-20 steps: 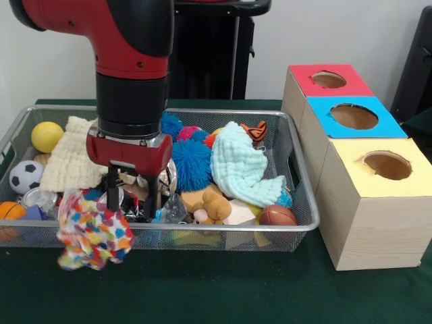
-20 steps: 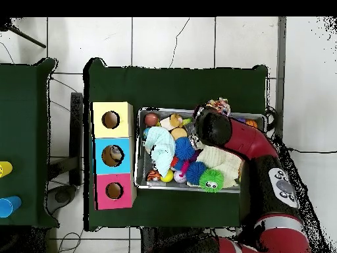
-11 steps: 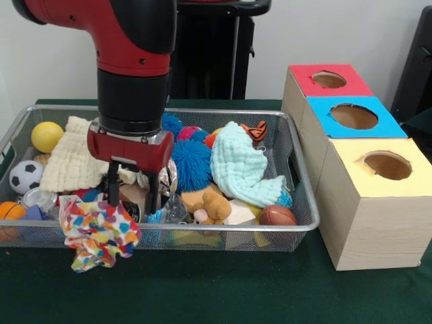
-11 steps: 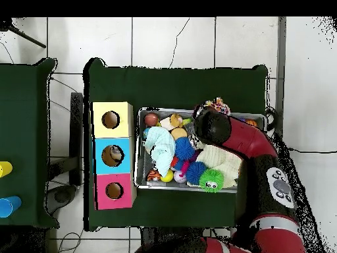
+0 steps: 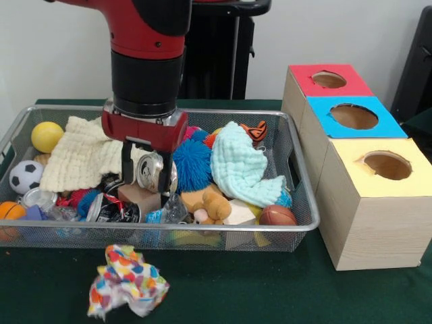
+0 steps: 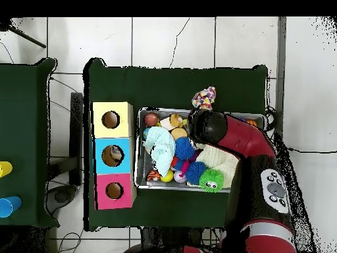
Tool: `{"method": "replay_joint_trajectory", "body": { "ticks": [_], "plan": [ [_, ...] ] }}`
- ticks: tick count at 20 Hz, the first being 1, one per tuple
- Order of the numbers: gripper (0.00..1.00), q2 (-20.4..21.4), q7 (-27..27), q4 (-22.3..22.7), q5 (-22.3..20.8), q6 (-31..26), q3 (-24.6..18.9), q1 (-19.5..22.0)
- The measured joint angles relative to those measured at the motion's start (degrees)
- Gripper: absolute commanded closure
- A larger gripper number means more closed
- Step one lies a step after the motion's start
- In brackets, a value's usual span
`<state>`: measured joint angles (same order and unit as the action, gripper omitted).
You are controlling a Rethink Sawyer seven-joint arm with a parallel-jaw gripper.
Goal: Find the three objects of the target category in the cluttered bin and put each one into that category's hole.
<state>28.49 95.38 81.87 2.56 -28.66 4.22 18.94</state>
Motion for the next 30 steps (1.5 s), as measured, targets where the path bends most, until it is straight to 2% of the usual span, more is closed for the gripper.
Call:
{"method": "replay_joint_trajectory", "body": {
  "ticks": [8,18,30],
  "plan": [
    [0.00,0.54,0.00,0.04,2.19,0.12,0.35,-0.05],
    [0.00,-0.96,0.00,1.78,5.40,7.22,0.30,0.28],
    [0.00,-3.82,0.00,2.12,8.06,10.00,0.28,0.08]
  ]
}}
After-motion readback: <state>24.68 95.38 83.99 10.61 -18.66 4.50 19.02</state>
